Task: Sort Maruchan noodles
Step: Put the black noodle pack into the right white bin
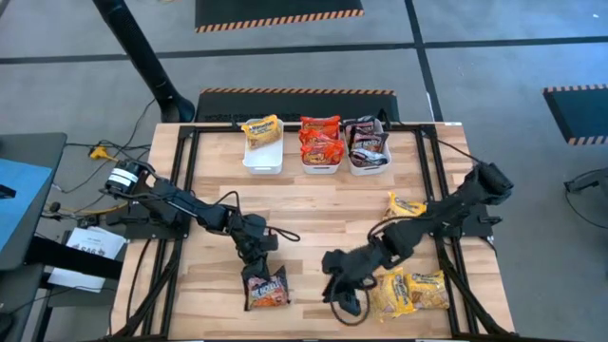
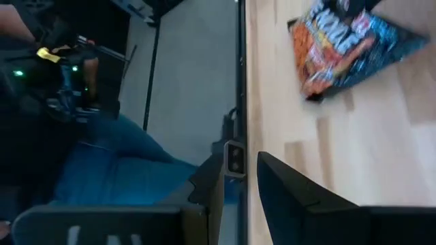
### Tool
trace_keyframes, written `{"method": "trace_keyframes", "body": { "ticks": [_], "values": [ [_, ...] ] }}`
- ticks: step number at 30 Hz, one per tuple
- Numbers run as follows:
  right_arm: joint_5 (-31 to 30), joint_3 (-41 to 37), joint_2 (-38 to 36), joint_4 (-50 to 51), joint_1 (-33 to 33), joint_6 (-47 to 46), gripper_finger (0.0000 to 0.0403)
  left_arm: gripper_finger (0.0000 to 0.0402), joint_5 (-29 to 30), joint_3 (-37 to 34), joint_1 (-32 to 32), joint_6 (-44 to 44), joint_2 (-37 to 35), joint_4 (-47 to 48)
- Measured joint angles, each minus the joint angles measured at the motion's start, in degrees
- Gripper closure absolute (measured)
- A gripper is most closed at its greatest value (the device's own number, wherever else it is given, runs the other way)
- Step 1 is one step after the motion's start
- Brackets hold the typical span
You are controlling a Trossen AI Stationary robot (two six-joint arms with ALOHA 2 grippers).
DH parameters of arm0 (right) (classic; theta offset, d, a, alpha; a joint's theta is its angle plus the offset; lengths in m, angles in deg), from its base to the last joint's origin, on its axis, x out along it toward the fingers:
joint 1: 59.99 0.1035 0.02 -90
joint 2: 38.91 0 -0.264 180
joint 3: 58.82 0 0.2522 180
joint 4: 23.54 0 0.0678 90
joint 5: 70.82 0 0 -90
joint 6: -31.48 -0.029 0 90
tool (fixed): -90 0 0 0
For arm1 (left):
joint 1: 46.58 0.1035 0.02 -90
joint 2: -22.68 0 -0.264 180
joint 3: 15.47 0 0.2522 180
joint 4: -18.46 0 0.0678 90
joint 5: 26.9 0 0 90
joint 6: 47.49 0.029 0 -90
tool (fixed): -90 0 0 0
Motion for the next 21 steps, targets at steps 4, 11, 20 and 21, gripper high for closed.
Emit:
{"method": "trace_keyframes", "body": {
  "ticks": [4, 11, 20, 21],
  "values": [
    [4.13, -5.02, 0.0, -6.07, -3.45, 3.58, 0.0287, 0.0401, 0.42, 0.0, -0.02, -0.78, 0.0, -0.14],
    [4.64, -8.49, 0.0, -7.92, -7.34, 5.52, 0.0287, 0.0401, 2.54, 0.0, -0.02, -2.73, 0.0, -0.49],
    [4.41, -8.94, 0.0, -7.27, -8.0, 5.56, 0.0287, 0.0401, 8.21, 1.56, 3.12, -2.55, -0.02, -2.46],
    [4.41, -8.94, 0.0, -7.28, -8.0, 5.6, 0.0287, 0.0401, 8.56, 1.95, 3.77, -2.17, -0.02, -2.48]
  ]
}}
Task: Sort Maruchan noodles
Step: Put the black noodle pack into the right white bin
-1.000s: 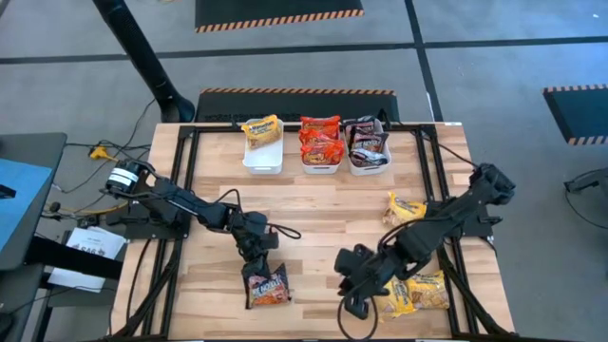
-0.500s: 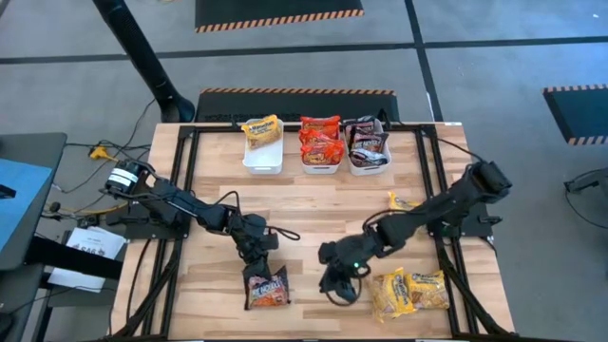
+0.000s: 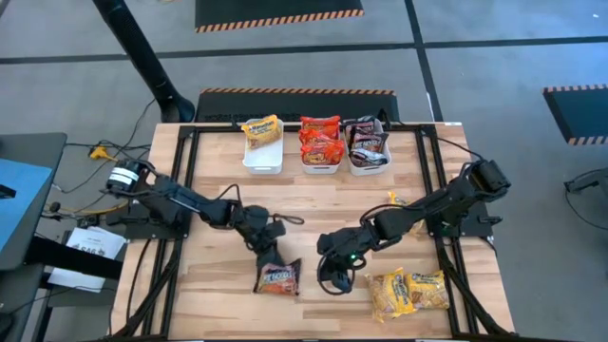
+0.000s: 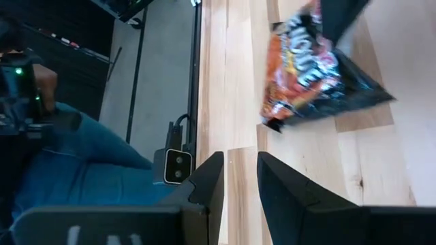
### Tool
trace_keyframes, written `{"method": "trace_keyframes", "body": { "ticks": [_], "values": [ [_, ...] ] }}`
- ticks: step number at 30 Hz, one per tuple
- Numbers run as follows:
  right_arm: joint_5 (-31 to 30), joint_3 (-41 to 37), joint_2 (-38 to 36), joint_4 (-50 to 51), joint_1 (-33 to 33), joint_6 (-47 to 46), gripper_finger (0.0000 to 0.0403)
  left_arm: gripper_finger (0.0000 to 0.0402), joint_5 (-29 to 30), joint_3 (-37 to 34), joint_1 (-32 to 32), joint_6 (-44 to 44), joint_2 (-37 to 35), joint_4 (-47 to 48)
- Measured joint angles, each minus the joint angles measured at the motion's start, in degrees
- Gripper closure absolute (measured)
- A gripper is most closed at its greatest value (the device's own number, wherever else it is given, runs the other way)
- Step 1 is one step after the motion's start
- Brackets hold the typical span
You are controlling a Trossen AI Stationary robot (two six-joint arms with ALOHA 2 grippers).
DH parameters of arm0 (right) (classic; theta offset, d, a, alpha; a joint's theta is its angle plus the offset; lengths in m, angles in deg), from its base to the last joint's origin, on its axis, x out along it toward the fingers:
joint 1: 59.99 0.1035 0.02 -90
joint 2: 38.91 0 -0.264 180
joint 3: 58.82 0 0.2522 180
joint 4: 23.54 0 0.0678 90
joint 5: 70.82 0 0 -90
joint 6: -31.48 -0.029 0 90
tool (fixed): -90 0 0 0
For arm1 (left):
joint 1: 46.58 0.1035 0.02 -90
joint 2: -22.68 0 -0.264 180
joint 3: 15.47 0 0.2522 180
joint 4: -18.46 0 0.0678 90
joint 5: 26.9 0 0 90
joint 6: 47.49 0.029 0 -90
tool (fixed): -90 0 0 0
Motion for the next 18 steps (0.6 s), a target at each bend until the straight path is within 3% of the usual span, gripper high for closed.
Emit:
{"method": "trace_keyframes", "body": {
  "ticks": [10, 15, 18],
  "values": [
    [-0.04, 0.0, 0.0, 0.2, 0.0, 0.8, 0.0287, 0.0401, -2.23, 7.77, 6.12, 6.92, 0.0, 6.29],
    [-0.04, 0.02, 0.0, 2.03, -0.07, 1.57, 0.0287, 0.0401, -8.0, 13.52, 8.77, 12.39, -0.04, 22.52],
    [-0.04, 0.02, 0.0, 4.82, -0.26, 1.7, 0.0287, 0.0401, -9.1, 17.5, 8.61, 18.05, -0.5, 39.22]
  ]
}}
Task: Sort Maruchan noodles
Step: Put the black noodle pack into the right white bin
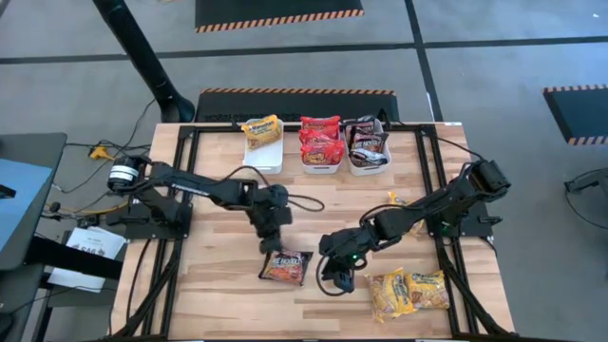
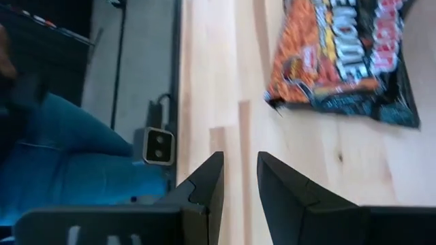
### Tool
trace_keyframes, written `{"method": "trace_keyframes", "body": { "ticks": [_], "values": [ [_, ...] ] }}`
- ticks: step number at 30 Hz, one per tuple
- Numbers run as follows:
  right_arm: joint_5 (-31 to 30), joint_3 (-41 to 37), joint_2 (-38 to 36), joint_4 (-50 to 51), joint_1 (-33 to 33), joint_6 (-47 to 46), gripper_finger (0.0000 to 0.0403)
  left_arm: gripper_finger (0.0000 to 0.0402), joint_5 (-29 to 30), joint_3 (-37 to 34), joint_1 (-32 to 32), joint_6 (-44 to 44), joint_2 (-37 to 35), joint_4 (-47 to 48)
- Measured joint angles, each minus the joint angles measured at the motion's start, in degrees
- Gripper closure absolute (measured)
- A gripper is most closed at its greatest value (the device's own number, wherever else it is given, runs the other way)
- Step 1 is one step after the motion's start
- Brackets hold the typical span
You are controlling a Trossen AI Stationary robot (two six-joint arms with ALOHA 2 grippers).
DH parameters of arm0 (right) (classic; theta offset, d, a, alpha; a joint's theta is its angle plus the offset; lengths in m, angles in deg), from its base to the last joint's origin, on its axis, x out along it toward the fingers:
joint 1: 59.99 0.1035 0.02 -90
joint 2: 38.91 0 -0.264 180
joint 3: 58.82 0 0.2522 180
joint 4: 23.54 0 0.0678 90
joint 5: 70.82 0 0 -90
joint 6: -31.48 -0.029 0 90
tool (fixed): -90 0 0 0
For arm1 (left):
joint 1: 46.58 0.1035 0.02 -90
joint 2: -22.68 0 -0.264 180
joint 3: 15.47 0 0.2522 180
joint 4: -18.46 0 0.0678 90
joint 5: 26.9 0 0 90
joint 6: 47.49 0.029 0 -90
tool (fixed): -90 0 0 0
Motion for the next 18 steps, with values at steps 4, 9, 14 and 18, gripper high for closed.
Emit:
{"method": "trace_keyframes", "body": {
  "ticks": [4, 9, 14, 18],
  "values": [
    [-0.08, 0.0, 0.0, 2.99, -0.27, 0.1, 0.0287, 0.0401, 4.02, 3.71, -2.01, 7.77, 0.02, 20.81],
    [-0.3, 0.0, 0.0, 4.32, -1.19, 0.7, 0.0287, 0.0401, 5.74, 1.46, -5.66, 7.91, 0.11, 21.49],
    [-2.09, 0.02, 0.0, 4.38, -3.22, -1.53, 0.0287, 0.0401, 9.19, 0.0, -7.52, 2.98, 0.46, 13.57],
    [-2.27, 0.02, -0.02, 5.16, -5.59, -5.98, 0.0287, 0.0401, 9.75, -0.57, -7.55, 1.29, 0.47, 10.88]
  ]
}}
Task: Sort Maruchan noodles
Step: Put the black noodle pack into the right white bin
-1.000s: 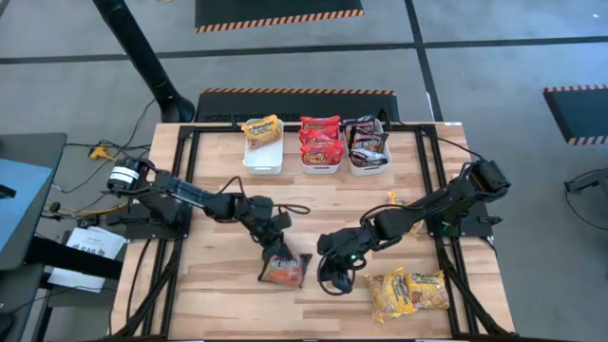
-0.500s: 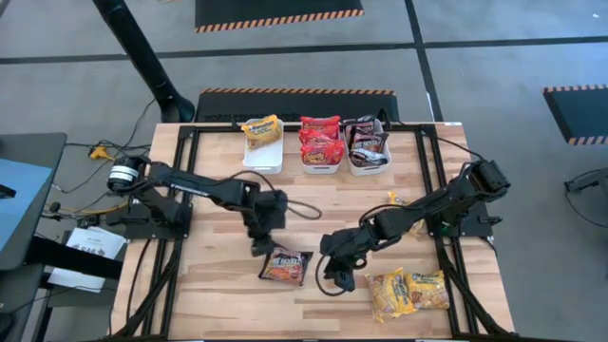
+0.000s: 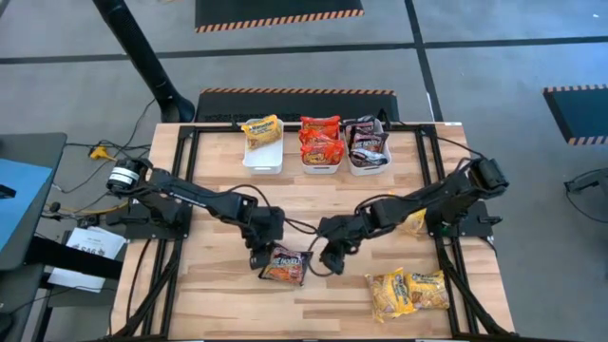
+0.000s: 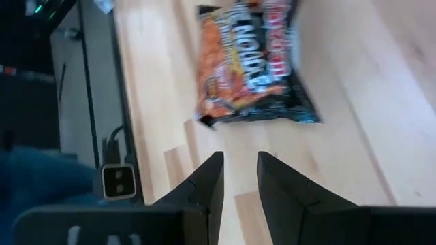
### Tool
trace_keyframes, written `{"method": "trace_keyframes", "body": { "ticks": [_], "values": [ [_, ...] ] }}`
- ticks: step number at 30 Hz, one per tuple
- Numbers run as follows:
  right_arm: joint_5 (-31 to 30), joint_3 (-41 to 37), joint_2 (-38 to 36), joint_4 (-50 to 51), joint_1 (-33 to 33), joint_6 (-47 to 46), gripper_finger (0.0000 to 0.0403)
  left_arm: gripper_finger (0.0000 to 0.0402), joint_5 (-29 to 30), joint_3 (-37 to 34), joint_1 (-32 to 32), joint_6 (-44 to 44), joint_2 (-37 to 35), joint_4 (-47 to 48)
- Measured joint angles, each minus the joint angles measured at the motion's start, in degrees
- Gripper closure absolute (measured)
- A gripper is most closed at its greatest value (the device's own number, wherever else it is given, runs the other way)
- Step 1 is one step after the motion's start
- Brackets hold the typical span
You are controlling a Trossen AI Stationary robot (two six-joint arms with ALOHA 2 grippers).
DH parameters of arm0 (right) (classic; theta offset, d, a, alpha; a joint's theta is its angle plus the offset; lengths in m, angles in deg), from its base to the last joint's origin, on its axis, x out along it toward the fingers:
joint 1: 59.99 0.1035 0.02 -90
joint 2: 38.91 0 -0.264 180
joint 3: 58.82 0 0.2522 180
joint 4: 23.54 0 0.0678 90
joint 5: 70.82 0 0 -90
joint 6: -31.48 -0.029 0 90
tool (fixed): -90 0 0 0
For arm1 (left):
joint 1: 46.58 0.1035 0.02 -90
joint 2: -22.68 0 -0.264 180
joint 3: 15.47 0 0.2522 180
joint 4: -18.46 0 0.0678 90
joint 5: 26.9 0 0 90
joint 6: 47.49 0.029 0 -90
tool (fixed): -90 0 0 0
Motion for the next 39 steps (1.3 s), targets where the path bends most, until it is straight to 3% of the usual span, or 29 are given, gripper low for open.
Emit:
{"method": "trace_keyframes", "body": {
  "ticks": [5, 12, 22, 29, 32, 39],
  "values": [
    [0.11, 0.02, -0.03, 3.02, -2.7, -5.07, 0.0287, 0.0401, 0.43, -0.05, 0.02, -0.29, 1.89, -0.66],
    [0.57, 0.04, -0.04, 9.31, -5.22, -5.38, 0.0287, 0.0401, -1.25, -0.01, -0.11, -0.95, 6.48, -3.67],
    [3.69, 0.04, -0.03, 13.77, -7.31, -7.75, 0.0287, 0.0401, -2.58, 0.1, 0.02, -5.03, 10.54, -15.64],
    [10.02, 0.04, -0.01, 16.74, -7.21, -8.82, 0.0287, 0.0401, -4.71, 0.72, 0.63, -9.74, 14.94, -27.09],
    [11.17, 0.06, -0.01, 17.27, -6.49, -8.78, 0.0287, 0.0401, -7.26, 0.97, 0.63, -10.18, 16.53, -28.59],
    [10.56, 0.04, 0.02, 17.28, -3.88, -6.82, 0.0283, 0.0401, -7.17, 1.99, 0.77, -10.2, 15.66, -28.41]
  ]
}}
